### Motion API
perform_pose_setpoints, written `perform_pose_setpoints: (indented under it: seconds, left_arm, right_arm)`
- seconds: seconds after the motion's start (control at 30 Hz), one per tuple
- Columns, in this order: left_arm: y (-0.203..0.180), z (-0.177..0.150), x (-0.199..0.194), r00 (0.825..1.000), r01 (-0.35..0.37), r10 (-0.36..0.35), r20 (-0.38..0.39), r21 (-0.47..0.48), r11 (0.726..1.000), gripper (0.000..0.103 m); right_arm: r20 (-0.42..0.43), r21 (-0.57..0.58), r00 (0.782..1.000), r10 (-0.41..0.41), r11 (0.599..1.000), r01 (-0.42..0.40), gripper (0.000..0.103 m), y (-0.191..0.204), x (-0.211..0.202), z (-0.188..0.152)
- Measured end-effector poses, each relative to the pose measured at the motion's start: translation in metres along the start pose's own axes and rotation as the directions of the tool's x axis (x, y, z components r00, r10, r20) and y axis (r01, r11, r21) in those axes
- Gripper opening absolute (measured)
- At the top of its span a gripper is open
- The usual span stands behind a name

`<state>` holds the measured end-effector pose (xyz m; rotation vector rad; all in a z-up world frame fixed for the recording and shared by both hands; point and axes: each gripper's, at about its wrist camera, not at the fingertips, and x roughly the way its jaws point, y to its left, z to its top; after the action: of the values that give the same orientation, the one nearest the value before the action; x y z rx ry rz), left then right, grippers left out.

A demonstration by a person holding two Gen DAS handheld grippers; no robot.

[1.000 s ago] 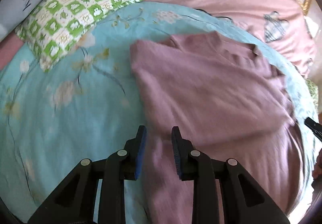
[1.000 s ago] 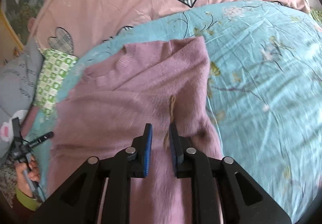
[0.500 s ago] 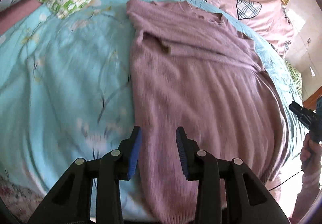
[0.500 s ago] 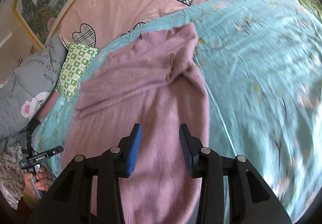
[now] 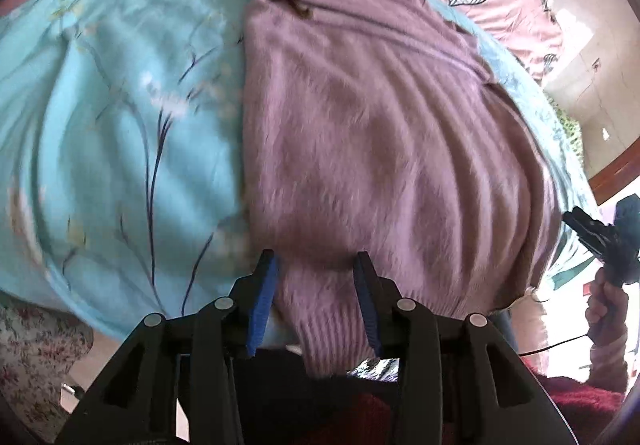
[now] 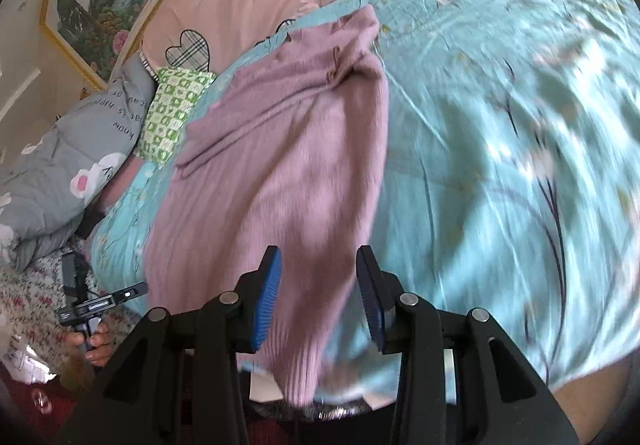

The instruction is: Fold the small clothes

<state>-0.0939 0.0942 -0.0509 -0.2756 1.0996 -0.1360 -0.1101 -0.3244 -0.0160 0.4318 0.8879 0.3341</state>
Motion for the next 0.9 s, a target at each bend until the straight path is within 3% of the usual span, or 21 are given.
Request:
perform_pose_setpoints:
  seconds: [0.1, 0.23, 0.37, 0.6, 0.63, 0.7, 0.73, 0.77, 0.9]
  left_arm:
    - [0.007, -0.016, 0.005, 0.999, 0.01, -0.011, -0.035, -0.032, 0.999, 0.043]
    - [0.011, -0.025, 0.008, 0.999, 0.032, -0.033, -0.023, -0.069, 0.997, 0.043]
    - [0.006, -0.024, 0.011, 0.998, 0.053, -0.054, -0.018, -0.053, 0.997, 0.053]
    - [-0.001, -0.021, 0.013, 0.998, 0.062, -0.062, -0.015, -0.023, 0.998, 0.053]
    - [-0.001, -0.021, 0.013, 0.998, 0.058, -0.059, -0.015, -0.022, 0.998, 0.051]
    - [-0.001, -0.02, 0.013, 1.0, 0.029, -0.029, -0.005, -0.013, 1.0, 0.037]
    - [0.0, -0.02, 0.011, 1.0, 0.021, -0.021, 0.001, -0.008, 1.0, 0.014]
    - [0.003, -0.02, 0.009, 0.999, 0.033, -0.033, 0.002, -0.005, 0.999, 0.007]
    - [0.008, -0.018, 0.009, 0.998, 0.055, -0.054, 0.01, -0.012, 0.998, 0.006]
  right_arm:
    - [-0.026, 0.005, 1.0, -0.001, 1.0, 0.002, 0.04, -0.004, -0.002, -0.014]
    - [-0.042, 0.016, 0.998, 0.038, 0.999, -0.038, 0.04, -0.005, 0.0, -0.025]
    - [-0.076, 0.01, 0.994, 0.074, 0.997, -0.074, 0.04, -0.003, 0.011, -0.029]
    - [-0.122, 0.008, 0.982, 0.147, 0.989, -0.147, 0.04, 0.013, 0.036, -0.04]
    - [-0.128, -0.001, 0.981, 0.145, 0.989, -0.146, 0.04, 0.016, 0.04, -0.041]
    - [-0.143, -0.035, 0.984, 0.11, 0.993, -0.116, 0.011, 0.023, 0.045, -0.044]
    - [-0.153, -0.048, 0.984, 0.089, 0.994, -0.098, 0.007, 0.023, 0.044, -0.044]
    - [-0.145, -0.054, 0.986, 0.08, 0.995, -0.088, 0.007, 0.021, 0.039, -0.044]
    - [-0.072, 0.008, 0.997, -0.013, 1.0, 0.013, 0.006, -0.027, -0.012, -0.032]
